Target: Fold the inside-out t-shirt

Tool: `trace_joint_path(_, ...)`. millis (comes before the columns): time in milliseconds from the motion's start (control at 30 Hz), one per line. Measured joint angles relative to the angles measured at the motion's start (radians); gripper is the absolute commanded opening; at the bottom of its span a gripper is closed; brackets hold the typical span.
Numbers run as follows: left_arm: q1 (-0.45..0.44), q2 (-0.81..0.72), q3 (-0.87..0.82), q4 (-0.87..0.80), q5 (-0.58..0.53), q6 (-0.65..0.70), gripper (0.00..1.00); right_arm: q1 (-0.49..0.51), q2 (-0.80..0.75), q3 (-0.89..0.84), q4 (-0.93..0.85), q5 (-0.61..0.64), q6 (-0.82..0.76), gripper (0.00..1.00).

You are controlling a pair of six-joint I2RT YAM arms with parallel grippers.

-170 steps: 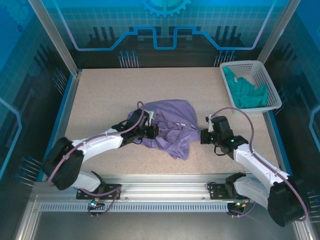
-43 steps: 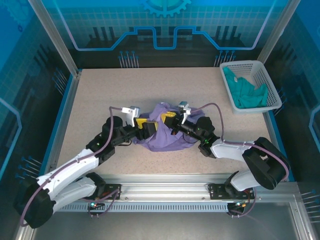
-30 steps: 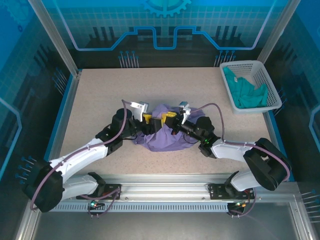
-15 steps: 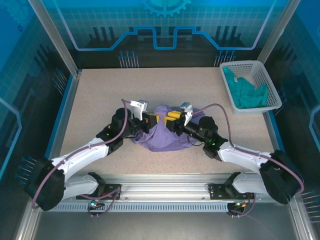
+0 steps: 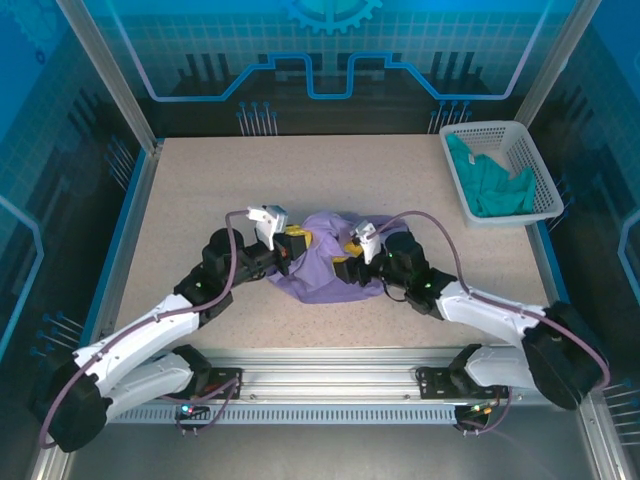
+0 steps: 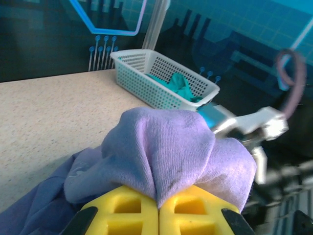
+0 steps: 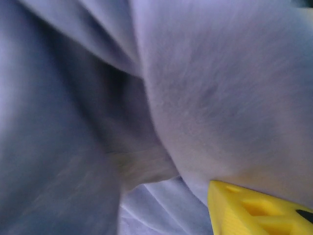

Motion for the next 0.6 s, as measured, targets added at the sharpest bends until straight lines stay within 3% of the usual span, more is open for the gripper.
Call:
trace_joint_path(167, -0.019, -0.047, -0.010, 0.002, -0.032, 0.000, 0.00, 0.000, 0.057, 0.053, 0.112, -0.016, 0.010, 0.09)
trace_joint_path(233, -0.019, -0.071, -0.021, 0.002, -0.063, 0.000, 0.00, 0.000, 0.045, 0.052, 0.174, -0.013, 0.013, 0.00)
trace_joint_path(600, -0.019, -0.018, -0.031, 0.010, -0.162, 0.044, 0.01, 0.008, -0.175, -0.036, 0.329, 0.057, 0.006, 0.00)
